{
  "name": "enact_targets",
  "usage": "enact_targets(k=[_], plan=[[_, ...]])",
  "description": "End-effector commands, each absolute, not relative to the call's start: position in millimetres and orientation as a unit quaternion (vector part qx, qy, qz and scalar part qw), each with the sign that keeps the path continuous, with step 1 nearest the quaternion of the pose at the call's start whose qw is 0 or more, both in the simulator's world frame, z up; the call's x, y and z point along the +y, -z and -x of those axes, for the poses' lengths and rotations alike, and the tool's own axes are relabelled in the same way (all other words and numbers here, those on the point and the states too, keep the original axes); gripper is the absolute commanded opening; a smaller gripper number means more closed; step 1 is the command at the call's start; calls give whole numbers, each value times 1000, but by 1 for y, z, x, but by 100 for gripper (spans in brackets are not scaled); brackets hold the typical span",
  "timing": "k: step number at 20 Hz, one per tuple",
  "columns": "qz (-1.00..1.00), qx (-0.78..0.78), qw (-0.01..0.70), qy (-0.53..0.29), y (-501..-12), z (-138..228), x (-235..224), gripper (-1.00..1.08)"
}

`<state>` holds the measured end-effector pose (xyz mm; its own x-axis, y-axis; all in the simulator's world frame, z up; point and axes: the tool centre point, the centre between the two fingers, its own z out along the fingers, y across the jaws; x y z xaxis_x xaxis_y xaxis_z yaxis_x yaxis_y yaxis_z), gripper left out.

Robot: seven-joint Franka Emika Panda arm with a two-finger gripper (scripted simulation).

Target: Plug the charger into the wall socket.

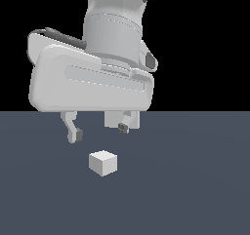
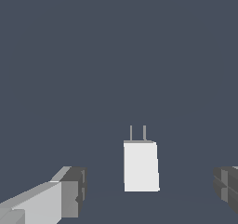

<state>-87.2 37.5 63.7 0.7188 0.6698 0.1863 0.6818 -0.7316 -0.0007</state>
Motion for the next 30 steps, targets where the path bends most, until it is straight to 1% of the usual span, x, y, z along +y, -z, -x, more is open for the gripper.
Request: enact_targets(k=[1,7,17,23,24,30], plan=[[925,-369,35,88,-62,88,37,100],[925,-367,35,87,-59,88,37,100],[925,-369,35,87,-21,89,37,100],[925,-369,35,87,-12,89,37,100],[925,-369,35,87,-12,89,37,-100],[925,-369,35,87,-12,89,37,-100]])
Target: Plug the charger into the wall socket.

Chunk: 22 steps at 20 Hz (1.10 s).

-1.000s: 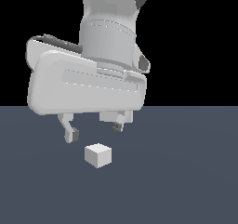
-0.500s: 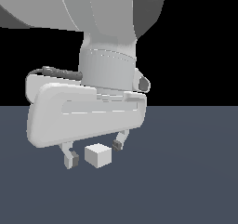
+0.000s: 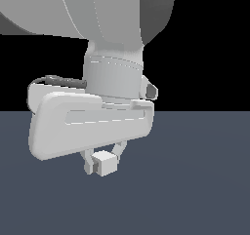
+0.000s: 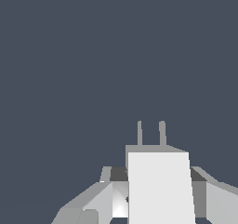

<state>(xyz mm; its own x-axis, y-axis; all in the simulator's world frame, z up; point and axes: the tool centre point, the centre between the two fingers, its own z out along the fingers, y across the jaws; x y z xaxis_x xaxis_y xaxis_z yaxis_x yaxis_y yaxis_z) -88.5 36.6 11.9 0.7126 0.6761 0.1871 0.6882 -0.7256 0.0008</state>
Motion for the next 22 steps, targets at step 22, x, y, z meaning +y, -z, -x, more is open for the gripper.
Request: enact_targets(k=[22], plan=[[961,-260,25,93,-32,73,45,-100]])
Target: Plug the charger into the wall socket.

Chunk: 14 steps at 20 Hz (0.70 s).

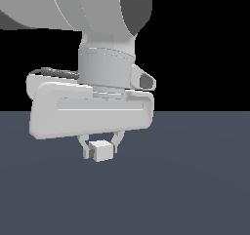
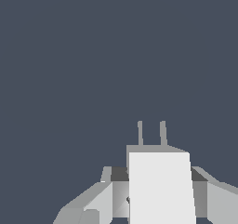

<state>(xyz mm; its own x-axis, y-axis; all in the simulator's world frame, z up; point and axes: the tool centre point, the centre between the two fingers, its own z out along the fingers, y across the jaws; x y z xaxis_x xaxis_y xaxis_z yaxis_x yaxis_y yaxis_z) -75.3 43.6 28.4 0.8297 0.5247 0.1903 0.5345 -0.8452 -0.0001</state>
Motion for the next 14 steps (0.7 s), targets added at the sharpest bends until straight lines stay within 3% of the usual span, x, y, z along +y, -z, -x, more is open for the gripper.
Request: enact_targets(k=[1,14], plan=[[964,-248,24,93,-34,71,45,-100],[991,-89,10,97,-61,46,48,-100]])
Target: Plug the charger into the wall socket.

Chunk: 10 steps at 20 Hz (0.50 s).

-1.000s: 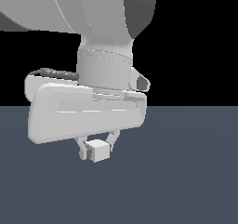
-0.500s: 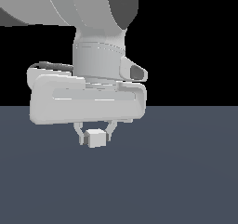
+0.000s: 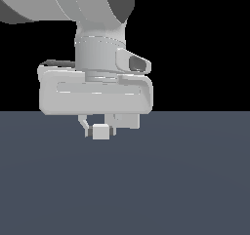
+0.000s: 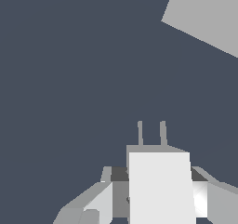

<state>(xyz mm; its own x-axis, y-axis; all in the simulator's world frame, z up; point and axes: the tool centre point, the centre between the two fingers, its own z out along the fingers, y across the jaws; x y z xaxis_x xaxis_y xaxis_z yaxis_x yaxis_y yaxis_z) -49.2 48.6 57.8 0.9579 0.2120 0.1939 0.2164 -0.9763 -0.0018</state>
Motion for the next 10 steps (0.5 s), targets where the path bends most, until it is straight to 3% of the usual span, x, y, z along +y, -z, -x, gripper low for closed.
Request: enact_targets(k=[1,10], plan=[[992,-77,9,97,-63,44,48,-100],[995,29,-2,97,-80,29,45,-100]])
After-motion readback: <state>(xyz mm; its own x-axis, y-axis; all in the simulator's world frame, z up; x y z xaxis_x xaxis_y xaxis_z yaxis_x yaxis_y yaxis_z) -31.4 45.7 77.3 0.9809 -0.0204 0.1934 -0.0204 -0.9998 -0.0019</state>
